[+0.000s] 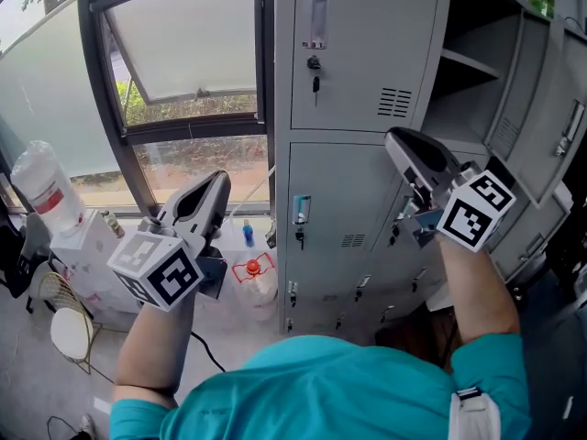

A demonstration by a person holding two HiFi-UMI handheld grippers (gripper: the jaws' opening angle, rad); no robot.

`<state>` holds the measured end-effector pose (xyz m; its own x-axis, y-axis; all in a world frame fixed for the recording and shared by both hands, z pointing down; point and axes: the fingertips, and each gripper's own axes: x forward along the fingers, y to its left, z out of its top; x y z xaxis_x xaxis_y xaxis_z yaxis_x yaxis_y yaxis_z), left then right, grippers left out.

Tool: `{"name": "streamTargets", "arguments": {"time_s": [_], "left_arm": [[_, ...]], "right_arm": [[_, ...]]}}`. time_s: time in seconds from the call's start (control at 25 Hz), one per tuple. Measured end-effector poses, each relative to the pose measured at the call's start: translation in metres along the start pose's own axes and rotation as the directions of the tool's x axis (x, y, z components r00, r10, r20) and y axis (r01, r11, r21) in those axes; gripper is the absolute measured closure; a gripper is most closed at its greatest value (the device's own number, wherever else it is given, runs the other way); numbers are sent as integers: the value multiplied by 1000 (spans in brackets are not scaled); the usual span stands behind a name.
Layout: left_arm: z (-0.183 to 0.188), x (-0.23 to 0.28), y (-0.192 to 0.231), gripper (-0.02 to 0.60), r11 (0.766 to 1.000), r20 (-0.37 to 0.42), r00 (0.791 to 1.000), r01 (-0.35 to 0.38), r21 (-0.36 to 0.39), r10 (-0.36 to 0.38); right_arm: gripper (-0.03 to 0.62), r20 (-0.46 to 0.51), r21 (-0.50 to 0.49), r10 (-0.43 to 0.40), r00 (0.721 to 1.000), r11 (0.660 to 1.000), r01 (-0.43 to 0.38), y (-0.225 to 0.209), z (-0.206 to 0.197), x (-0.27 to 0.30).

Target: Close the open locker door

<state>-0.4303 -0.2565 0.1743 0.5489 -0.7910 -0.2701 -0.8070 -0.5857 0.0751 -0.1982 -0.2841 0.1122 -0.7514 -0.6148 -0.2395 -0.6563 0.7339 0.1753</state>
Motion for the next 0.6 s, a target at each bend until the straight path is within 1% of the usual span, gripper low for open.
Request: {"name": "streamTargets", "arguments": {"time_s": [0.16, 0.32, 0.44, 0.6], "left_arm": [[-1, 4, -8, 578, 1000, -2, 1000, -3, -9, 3], [-6, 12, -24, 578, 1000, -1, 1000, 16, -23, -16], [-6, 24, -45, 578, 999, -7, 999, 39, -15, -39], [-10, 47, -85, 578, 997, -17, 997, 80, 4, -80]], "right_arm": [[576, 1, -11, -9, 1000, 1000, 9, -4, 6, -11], [576, 6, -21, -27, 1000, 999, 27, -12, 14, -29], [576, 15, -29, -41, 999, 999, 41, -22, 22, -50], [576, 27, -46, -65, 998, 997, 66, -40, 37, -88]]}}
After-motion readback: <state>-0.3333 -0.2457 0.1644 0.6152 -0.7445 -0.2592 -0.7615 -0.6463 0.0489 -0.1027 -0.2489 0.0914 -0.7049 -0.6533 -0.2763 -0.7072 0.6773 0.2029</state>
